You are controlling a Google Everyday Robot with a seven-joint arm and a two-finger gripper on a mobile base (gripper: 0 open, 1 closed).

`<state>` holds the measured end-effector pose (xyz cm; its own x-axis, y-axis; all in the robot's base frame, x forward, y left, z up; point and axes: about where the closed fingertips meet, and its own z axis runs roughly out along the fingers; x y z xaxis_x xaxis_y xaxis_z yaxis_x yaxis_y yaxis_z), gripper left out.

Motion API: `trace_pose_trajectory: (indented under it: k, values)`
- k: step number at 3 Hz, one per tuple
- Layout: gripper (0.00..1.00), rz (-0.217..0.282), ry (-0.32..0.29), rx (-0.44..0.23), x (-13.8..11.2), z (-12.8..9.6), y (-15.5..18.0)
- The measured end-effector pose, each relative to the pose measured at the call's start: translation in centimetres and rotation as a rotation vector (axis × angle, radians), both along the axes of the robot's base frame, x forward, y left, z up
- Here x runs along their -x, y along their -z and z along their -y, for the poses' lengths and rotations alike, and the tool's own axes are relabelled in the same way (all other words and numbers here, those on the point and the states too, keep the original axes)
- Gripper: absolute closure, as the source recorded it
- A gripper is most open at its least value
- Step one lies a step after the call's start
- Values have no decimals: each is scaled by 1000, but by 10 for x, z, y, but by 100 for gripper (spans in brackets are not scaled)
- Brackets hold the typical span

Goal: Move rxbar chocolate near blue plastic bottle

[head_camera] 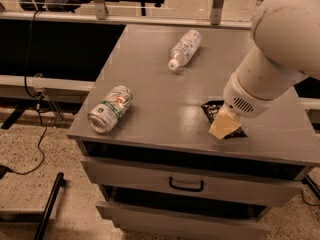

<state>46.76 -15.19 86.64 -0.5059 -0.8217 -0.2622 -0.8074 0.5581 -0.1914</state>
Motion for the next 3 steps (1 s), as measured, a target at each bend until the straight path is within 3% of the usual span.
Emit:
trace_pose_trajectory:
  k: [1,2,3]
  values:
    - [100,43,-33,31,-38,13,-9]
    - [100,123,-65,35,-95,26,-24]
    - [100,189,-107,31,-143,25,-34]
